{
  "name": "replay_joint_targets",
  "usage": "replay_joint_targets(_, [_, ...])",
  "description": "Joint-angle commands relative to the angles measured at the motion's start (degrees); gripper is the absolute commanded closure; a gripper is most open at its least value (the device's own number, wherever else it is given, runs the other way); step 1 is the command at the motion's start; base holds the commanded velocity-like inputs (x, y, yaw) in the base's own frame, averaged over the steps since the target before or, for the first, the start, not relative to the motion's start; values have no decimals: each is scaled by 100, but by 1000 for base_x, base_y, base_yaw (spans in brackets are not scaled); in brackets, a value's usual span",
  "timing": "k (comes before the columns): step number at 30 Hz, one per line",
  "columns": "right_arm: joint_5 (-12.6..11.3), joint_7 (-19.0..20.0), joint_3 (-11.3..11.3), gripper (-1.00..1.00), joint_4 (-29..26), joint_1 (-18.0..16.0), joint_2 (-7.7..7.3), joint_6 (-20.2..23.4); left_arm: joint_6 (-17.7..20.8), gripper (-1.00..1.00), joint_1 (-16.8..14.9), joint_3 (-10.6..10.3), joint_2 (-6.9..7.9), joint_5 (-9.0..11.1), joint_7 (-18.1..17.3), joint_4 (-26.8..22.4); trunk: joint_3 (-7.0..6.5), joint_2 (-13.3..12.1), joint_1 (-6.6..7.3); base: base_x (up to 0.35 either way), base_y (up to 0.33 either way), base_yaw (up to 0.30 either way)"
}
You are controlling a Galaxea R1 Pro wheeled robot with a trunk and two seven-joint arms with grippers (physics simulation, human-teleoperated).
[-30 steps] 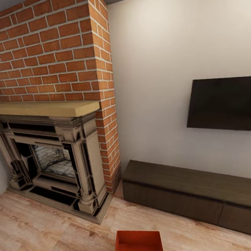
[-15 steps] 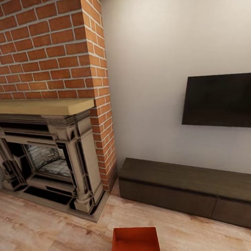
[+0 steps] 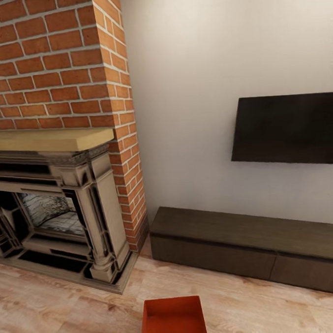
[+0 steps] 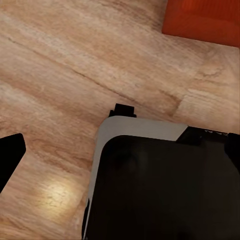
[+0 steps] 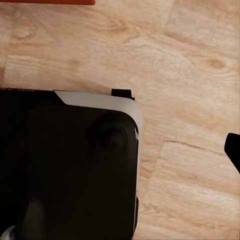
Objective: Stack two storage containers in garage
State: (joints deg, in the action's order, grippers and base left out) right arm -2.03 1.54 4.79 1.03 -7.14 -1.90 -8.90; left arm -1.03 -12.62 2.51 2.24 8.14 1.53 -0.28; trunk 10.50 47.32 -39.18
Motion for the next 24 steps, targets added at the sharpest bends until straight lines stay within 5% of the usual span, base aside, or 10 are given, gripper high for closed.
replay_joint_targets(1, [-16,14,47,-100,11,-6,-2,-25,-11,-100,-3,21,1,30,5,2,17,6,-1,0,0,-110])
replay_joint_targets(24, [26,43,89,-100,11,-6,-3,-25,-11,-100,-3,21,-4,29,5,2,229,6,-1,0,0,-60])
